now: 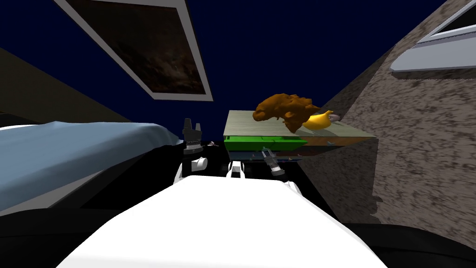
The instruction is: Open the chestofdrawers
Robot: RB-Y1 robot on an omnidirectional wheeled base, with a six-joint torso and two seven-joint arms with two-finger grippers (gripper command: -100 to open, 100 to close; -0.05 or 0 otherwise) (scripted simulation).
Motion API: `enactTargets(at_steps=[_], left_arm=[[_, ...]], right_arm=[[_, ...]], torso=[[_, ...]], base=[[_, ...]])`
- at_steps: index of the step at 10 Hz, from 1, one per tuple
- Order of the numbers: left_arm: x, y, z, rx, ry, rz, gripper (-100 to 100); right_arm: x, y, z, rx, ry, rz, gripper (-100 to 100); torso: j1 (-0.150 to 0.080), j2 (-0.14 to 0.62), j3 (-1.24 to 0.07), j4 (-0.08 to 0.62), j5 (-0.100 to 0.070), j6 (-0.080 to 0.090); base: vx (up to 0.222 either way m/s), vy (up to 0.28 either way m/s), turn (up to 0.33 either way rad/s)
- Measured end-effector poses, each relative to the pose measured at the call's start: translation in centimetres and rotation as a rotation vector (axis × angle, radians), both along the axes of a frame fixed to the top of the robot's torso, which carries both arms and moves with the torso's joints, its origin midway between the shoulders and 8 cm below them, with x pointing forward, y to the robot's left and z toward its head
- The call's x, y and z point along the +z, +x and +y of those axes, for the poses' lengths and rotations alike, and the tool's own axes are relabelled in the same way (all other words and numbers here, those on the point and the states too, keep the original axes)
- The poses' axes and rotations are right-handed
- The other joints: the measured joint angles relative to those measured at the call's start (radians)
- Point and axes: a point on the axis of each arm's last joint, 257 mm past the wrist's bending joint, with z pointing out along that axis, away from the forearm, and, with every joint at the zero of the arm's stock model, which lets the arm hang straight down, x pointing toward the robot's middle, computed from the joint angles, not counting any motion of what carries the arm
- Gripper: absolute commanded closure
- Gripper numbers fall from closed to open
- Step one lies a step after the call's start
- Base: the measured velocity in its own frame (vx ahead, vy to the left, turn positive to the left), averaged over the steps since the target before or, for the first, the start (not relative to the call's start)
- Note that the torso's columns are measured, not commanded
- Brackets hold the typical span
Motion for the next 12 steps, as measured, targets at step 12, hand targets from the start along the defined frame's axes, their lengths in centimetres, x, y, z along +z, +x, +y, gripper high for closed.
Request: enactTargets(at_steps=[12], left_arm=[[0.0, 0.0, 0.0, 0.0, 0.0, 0.0, 0]], right_arm=[[-0.2, -2.4, 0.8, 0.028, -0.002, 0.019, 100]], torso=[[0.003, -0.007, -0.005, -0.001, 0.001, -0.002]], base=[[-0.155, -0.013, -0.034]])
